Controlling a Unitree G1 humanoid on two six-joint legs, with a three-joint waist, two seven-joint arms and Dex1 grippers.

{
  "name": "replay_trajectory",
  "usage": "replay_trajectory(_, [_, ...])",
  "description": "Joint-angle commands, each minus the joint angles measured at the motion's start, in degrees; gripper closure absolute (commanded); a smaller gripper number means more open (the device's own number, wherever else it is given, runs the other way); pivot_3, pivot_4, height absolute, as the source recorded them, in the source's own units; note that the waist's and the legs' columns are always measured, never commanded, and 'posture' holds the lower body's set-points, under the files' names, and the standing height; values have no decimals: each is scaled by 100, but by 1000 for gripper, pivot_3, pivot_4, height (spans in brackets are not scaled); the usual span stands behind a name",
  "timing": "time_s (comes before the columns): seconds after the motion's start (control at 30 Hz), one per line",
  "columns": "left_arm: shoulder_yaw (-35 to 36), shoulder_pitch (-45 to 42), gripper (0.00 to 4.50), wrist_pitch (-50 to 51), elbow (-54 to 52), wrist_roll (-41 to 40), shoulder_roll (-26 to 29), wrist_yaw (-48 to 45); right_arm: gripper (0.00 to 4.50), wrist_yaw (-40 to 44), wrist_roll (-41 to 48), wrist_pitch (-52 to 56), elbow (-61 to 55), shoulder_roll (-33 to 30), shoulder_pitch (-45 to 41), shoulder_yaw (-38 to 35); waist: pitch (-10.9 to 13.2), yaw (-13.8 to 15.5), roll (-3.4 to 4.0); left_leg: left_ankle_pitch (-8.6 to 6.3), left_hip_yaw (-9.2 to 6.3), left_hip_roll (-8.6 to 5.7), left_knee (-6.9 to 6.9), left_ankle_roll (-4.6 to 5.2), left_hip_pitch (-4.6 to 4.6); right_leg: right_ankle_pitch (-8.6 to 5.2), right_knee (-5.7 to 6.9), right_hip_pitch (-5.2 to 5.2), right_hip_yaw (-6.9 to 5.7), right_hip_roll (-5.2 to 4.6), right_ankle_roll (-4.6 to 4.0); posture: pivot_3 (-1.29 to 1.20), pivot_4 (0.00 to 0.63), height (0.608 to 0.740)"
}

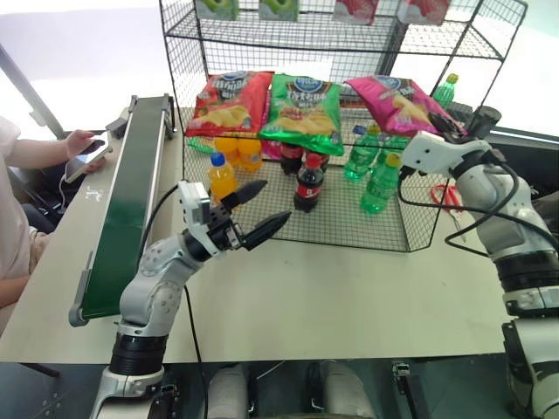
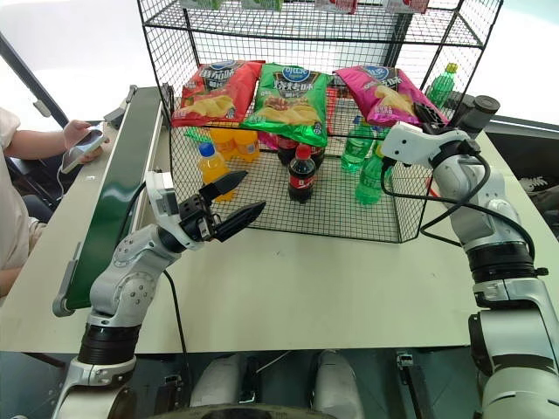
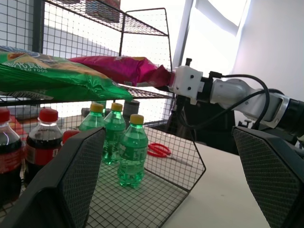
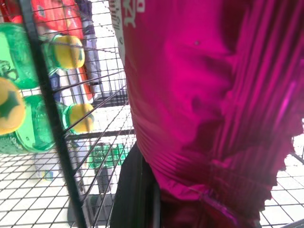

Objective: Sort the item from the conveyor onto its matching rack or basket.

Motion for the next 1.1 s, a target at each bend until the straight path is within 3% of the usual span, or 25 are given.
replay_trajectory(0.03, [-32,38,0,-153,-206,-5,-34,32,2667,165,318,87,-184,-6,-147,-170,0,1,0,0,0,0,0,0,0,0,0,0,0,0,0,0,150,740])
replay_trajectory(0.17, [-71,82,0,-183,-212,30,-12,40,703,623,1048,191,-548,133,-77,-460,-1,-17,-1,0,-1,1,1,0,4,0,1,4,-1,1,0,0,150,740])
replay_trajectory(0.33, [-97,121,0,-243,-171,114,16,62,703,1563,2305,396,-1079,242,-85,-869,2,-91,3,0,-4,4,0,0,2,1,4,2,-3,2,0,0,150,740])
replay_trajectory(0.5, [-219,120,0,-268,-144,216,-4,33,703,1861,2575,248,-1111,187,46,-825,1,-88,2,-2,-4,4,0,3,2,1,2,3,-3,1,0,0,150,740])
replay_trajectory(0.73, [-305,103,0,-367,-131,362,80,18,703,2083,3299,510,-1693,616,362,-929,1,-104,3,-3,-4,5,-1,5,2,2,5,0,-2,0,-1,0,150,740])
replay_trajectory(0.83, [-300,116,0,-374,-139,376,83,46,1506,2035,3156,349,-1620,545,520,-874,1,-90,3,-3,-4,5,0,6,2,2,5,1,-3,0,-2,0,150,740])
replay_trajectory(1.03, [-295,134,0,-392,-153,388,86,81,4300,1715,2489,-206,-1248,311,423,-668,1,-89,3,-6,-2,2,0,11,-1,2,2,-1,-2,-3,-2,0,150,740])
replay_trajectory(1.1, [-301,136,0,-403,-156,396,84,91,4413,1445,1906,-578,-1065,94,286,-443,2,-91,3,-6,-3,2,0,11,0,2,3,0,-2,-3,-2,0,150,740])
